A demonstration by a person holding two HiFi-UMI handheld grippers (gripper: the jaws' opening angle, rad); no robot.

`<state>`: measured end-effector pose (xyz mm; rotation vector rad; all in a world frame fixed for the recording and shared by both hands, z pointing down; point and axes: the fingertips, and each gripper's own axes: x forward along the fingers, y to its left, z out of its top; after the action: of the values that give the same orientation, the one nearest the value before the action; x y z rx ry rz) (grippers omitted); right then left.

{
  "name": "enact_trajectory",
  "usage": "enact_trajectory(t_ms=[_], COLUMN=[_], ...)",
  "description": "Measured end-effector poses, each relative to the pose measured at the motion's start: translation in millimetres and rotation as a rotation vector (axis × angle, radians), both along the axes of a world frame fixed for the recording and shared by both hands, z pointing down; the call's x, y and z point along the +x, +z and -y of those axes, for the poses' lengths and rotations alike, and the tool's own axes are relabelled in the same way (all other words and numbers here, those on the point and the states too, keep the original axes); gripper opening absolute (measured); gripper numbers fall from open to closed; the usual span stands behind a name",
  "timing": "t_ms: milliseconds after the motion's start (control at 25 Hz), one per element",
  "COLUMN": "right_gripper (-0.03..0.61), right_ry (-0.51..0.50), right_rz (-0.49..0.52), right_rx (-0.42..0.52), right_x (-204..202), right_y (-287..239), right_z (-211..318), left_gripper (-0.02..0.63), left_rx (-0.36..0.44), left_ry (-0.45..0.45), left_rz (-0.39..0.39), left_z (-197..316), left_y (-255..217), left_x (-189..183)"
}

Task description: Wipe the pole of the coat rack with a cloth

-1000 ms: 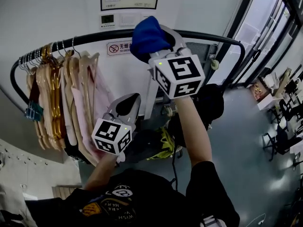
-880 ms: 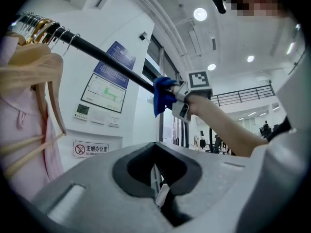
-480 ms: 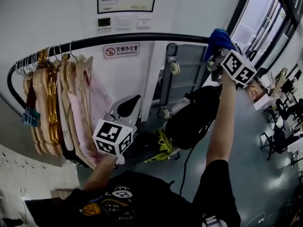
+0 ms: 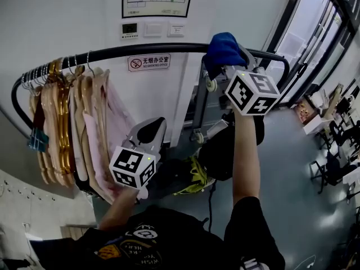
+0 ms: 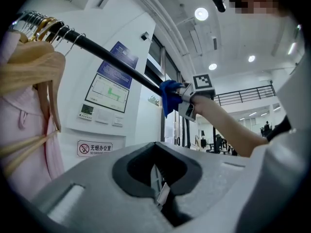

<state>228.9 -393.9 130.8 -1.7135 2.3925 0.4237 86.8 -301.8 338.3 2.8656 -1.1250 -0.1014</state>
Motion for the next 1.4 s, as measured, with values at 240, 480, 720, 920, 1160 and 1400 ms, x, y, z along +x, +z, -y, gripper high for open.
enact_trajectory(t_ms=[240,480,720,920,1160,1400], right_gripper=[0.052,0.051,0.054,0.054,0.051,0.051], right_ry=[-0.122,-0.205,-0.265,-0.117,0.055,0.161], right_rz=[-0.114,-0.2,-0.058,0.053,0.051,0.157], right_rx=[0.011,0.064,0.104,-0.023,-0.141,-0.212], right_x=[-120,-206,-178,-79,-18,17], right_y=[1,7,26,106,219,268], right_z=[-9,-21,-49,-99,-160,-191], left_gripper=[-0.003,-0.002,-0.003,-0.003,-0.003,-0.003], left_rx=[-0.011,-0.043,-0.046,-0.025,0.018,0.016], left_ry=[-0.027,-0.056,-0.031,0.031,0.104,0.197], left_rz=[-0.001,0.0,0.007,0.0,0.038,0.044], left_z=[-6,-1,-2,-10,-28,-46], left_y=[4,15,20,30,48,66], left_x=[-19,-37,-34,-14,12,32])
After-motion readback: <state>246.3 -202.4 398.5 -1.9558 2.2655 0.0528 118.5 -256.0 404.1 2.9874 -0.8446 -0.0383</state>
